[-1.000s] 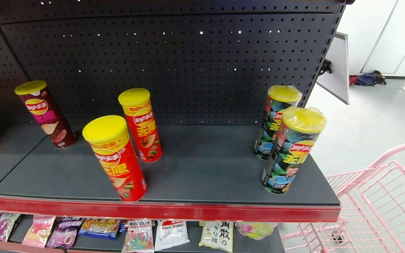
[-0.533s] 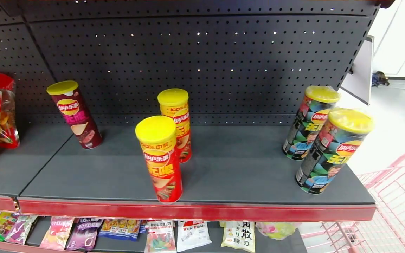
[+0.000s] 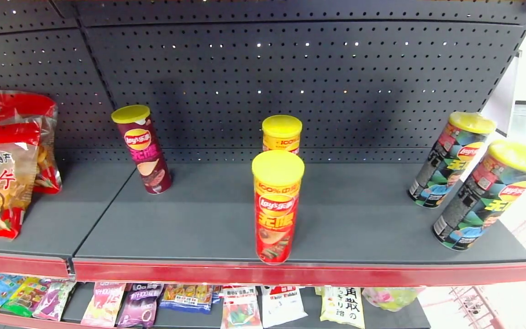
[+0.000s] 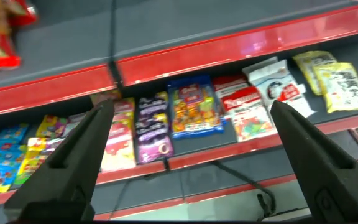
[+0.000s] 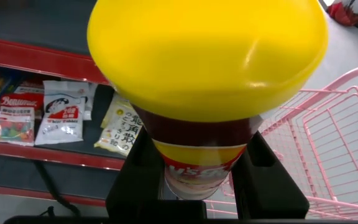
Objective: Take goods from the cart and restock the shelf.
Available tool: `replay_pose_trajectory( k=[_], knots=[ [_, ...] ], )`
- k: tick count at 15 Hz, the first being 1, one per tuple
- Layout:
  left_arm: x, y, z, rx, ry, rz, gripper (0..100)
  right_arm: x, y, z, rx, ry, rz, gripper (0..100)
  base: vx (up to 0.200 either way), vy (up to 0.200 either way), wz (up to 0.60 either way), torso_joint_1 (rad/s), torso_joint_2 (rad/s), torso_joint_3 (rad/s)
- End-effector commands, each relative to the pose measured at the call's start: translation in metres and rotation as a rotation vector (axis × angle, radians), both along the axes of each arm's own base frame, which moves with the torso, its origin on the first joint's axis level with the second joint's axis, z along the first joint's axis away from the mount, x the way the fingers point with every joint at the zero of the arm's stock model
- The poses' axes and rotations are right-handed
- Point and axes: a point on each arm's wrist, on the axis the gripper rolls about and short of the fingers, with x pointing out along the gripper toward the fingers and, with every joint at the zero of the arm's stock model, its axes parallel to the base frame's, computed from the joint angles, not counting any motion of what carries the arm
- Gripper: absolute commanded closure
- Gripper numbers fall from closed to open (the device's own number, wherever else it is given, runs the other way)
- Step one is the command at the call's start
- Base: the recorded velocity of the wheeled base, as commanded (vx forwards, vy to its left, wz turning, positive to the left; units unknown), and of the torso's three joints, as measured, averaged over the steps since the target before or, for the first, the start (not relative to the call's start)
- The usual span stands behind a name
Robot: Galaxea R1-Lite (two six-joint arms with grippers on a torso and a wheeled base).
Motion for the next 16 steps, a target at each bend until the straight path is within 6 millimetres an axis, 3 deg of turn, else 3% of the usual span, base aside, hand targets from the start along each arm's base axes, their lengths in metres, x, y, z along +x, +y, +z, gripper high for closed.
replay_pose_trajectory(
  k=[1,16],
  knots=[
    [0.0000,0.0000,-0.0001,0.000,0.000,0.002,0,0.0003,0.0000,0.0001,-0.001,0.003,0.000,100,0.000,0.200,0.00,0.002,0.00,0.007],
    [0.0000,0.0000,-0.0001,0.000,0.000,0.002,0,0.0005,0.0000,-0.0003,-0.001,0.004,0.000,100,0.000,0.200,0.00,0.003,0.00,0.001]
  ],
)
